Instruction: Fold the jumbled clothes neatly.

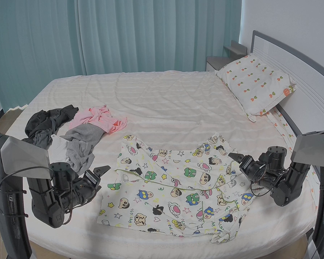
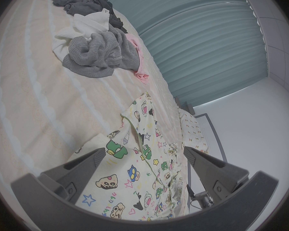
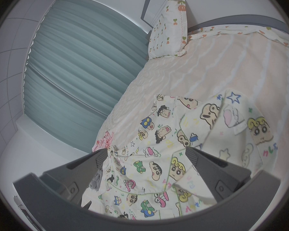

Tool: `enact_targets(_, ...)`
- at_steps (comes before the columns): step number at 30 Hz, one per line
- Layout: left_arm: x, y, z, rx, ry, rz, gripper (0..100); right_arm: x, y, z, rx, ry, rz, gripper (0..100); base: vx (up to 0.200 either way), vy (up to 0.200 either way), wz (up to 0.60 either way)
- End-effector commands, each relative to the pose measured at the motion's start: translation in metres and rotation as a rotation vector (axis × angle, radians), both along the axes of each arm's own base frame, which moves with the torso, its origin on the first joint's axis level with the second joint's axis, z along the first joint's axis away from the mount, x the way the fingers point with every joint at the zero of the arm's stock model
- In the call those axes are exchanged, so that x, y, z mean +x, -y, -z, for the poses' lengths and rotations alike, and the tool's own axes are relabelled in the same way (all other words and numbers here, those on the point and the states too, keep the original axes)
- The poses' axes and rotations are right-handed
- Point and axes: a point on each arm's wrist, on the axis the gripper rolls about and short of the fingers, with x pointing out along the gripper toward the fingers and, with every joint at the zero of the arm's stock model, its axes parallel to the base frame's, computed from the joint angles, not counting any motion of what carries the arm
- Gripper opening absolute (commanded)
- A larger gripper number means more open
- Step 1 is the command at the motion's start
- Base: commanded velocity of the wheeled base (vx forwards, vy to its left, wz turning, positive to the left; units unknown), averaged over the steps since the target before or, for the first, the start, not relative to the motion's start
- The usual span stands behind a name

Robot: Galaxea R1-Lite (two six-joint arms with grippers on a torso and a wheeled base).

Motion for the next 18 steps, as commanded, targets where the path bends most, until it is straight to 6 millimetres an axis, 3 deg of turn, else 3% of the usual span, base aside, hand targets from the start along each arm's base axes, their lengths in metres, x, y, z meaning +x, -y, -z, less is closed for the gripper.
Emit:
enact_targets(1, -0.003, 0.0, -0.003, -0.015, -0.004, 0.025, 100, 0.012, -0.005, -0.006, 0.004, 0.035, -0.008, 100, 0.2, 0.0, 0.0)
enact_targets(6, -0.003, 0.001, -0.002, -0.009, -0.001, 0.029, 100, 0.022, -0.003, -0.009, -0.016, 0.046, -0.005, 100, 0.2, 0.0, 0.0)
enact_targets(13, -0.003, 0.001, -0.002, -0.007, -0.002, 0.028, 100, 0.072, 0.001, -0.026, -0.062, 0.01, 0.013, 100, 0.0, 0.0, 0.0)
enact_targets(18, -0.003, 0.001, -0.001, -0.005, -0.005, 0.027, 100, 0.109, 0.007, -0.015, -0.104, -0.037, 0.024, 100, 0.0, 0.0, 0.0)
